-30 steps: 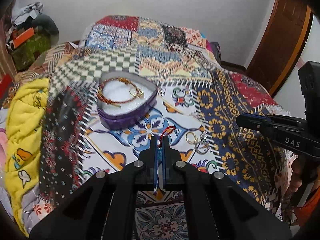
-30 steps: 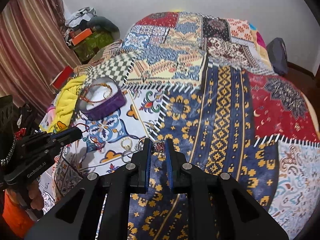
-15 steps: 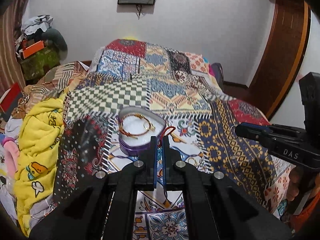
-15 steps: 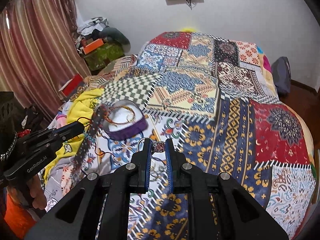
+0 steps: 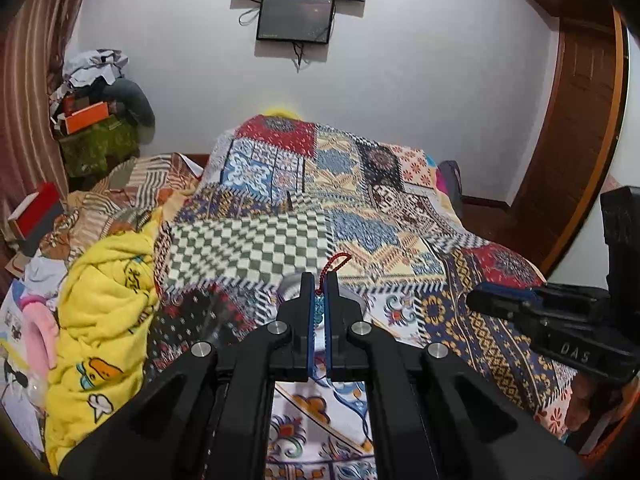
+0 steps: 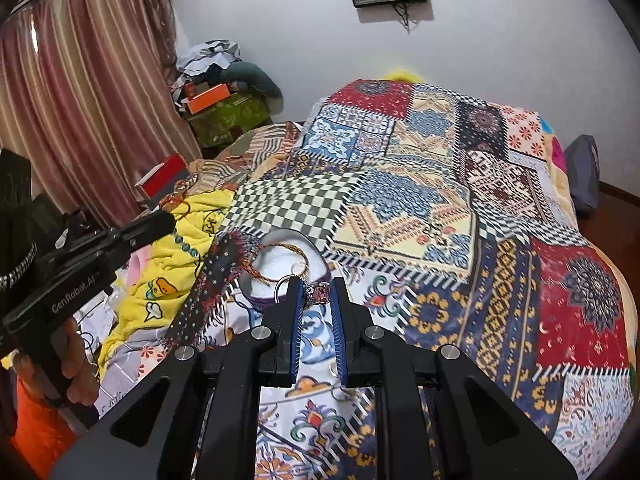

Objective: Organize jewelry
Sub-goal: 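Carry the string bracelet and ring over the heart tin with both tools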

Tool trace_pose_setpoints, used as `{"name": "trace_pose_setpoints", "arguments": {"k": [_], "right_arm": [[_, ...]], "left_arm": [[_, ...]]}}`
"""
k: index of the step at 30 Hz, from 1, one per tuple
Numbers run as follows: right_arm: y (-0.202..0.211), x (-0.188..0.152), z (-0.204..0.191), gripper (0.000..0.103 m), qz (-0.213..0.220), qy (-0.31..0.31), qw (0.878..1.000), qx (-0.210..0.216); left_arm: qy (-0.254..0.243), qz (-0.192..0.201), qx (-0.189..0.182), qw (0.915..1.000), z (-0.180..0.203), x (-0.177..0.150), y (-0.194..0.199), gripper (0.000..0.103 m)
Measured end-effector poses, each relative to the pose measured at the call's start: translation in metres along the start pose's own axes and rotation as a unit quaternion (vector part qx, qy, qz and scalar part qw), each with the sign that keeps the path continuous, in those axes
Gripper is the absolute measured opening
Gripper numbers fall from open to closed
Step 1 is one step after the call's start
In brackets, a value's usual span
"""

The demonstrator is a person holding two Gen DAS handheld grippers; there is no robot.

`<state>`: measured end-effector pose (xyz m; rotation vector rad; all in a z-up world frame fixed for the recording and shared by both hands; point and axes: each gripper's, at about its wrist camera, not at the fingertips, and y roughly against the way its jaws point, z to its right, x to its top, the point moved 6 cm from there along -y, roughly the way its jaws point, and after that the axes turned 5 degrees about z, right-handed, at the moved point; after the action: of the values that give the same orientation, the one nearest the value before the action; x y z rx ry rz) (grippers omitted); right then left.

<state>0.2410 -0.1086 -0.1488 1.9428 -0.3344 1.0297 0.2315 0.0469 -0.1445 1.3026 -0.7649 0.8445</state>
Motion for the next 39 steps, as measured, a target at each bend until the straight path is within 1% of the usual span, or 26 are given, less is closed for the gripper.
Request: {"name": "trace_pose_setpoints", "arguments": {"k": [8,12,19,27,35,39], "right_arm": [[-0.021,0.01,-0.006,0.012,-0.003,0.002,1.0,0.013],[-0.036,0.012,-0.008,0.012,-0.01,0.003,1.0,0.018],[-0.06,0.008,-0.011,0.012,-0.031,0.008,0.999,0.027],[-0.089,-0.001,-0.007,0.012,-0.061,0.007,0.997,0.035],[-0.107,-0.01,-0.009,0.012,-0.086,0.015,0.995,0.043],[-0.113,-0.014,-0.012,0.012,-0.093,0.02,0.994,0.046]], "left_arm": [[0.005,0.025,-0.001,0.9997,-0.008,0.024,-0.004,0.002],[0.007,0.023,-0.011,0.9996,-0.01,0.027,-0.015,0.002],[0.007,0.003,-0.02,0.9998,-0.007,0.017,-0.044,0.002],[0.017,-0.043,-0.041,0.9981,-0.005,-0.011,-0.078,0.002],[0.003,-0.074,-0.041,0.9965,-0.01,-0.027,-0.098,0.002],[-0.003,-0.079,-0.04,0.9961,-0.01,-0.029,-0.102,0.002]]}}
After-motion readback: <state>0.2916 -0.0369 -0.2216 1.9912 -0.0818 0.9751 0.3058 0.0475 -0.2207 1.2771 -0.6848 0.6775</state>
